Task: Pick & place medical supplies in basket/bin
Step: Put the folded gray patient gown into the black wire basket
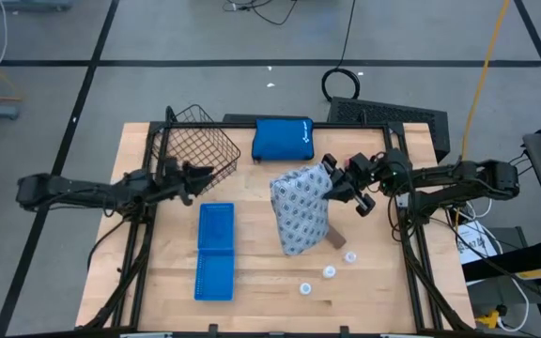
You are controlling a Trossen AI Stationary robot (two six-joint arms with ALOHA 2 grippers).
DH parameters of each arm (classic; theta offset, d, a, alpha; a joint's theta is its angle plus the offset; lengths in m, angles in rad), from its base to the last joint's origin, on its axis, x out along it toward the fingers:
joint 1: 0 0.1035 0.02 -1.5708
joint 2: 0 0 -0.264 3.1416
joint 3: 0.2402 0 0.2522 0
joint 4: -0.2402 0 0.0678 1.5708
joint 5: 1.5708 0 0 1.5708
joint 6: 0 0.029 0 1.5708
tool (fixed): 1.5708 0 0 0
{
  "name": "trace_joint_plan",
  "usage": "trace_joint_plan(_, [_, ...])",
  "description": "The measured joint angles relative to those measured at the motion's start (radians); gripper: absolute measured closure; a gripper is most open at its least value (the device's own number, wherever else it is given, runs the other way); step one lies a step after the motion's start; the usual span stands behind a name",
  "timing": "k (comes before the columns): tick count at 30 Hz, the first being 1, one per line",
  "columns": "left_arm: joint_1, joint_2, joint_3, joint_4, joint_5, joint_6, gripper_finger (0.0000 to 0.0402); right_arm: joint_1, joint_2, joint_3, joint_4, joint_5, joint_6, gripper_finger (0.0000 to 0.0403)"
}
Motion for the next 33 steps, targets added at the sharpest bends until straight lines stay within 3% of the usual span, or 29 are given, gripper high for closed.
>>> trace_joint_plan(5, [-0.014, 0.240, 0.167, -0.003, 0.004, 0.068, 0.0094, 0.000, 0.000, 0.000, 0.000, 0.003, -0.008, 0.0385])
trace_joint_plan(9, [-0.014, 0.409, 0.318, -0.004, 0.048, 0.212, 0.0063, 0.000, 0.000, 0.000, 0.002, 0.003, -0.007, 0.0385])
trace_joint_plan(18, [-0.028, 0.579, 0.535, 0.000, 0.463, 0.348, 0.0048, -0.002, 0.000, 0.000, 0.016, 0.001, -0.011, 0.0385])
trace_joint_plan(27, [-0.080, 0.696, 0.626, -0.003, 0.407, 0.358, 0.0048, -0.002, 0.000, 0.000, 0.008, 0.000, -0.041, 0.0385])
trace_joint_plan(33, [-0.102, 0.791, 0.714, 0.001, 0.457, 0.376, 0.0048, -0.002, 0.000, 0.000, -0.001, -0.002, -0.041, 0.0385])
